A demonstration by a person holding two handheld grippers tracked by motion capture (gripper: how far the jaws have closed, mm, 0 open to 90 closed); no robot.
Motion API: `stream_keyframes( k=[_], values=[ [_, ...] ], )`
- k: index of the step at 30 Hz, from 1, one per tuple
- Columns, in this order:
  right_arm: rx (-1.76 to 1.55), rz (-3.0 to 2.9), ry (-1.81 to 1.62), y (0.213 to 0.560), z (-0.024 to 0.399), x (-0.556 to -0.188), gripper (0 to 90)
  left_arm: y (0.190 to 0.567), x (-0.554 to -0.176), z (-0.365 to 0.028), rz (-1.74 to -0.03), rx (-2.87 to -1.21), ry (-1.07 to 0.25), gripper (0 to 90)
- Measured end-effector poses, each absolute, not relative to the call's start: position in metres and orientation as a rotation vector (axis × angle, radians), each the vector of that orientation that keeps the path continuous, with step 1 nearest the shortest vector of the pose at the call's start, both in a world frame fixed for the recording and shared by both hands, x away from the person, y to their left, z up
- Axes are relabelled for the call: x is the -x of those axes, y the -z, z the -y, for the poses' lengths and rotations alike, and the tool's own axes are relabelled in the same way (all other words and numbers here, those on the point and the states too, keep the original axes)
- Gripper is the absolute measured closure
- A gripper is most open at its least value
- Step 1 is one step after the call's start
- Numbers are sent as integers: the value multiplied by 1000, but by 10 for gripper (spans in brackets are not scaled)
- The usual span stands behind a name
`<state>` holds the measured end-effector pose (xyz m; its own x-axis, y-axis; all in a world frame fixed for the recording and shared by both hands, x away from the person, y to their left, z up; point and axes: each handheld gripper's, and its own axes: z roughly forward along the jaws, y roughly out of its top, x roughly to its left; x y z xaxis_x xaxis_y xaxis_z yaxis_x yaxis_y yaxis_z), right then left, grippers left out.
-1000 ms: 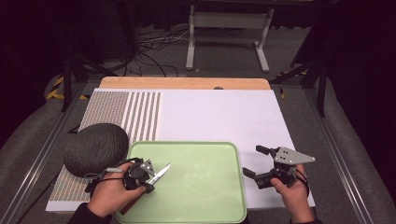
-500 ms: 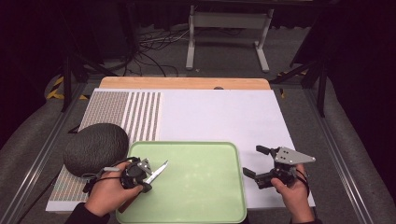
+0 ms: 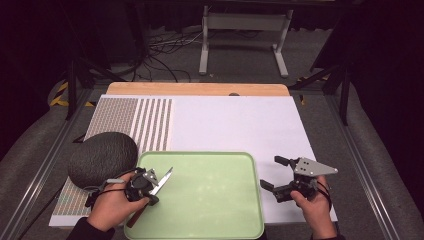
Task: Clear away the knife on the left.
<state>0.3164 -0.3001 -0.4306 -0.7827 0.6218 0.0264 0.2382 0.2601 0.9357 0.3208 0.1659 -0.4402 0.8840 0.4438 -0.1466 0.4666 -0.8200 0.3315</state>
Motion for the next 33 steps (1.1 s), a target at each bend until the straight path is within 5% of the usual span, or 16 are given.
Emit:
stream_keyframes(
  k=[33],
  values=[
    [-784,-2200,-1524,431,299,-317,17,441,-324,-192,-787,-2660,102,882]
  ],
)
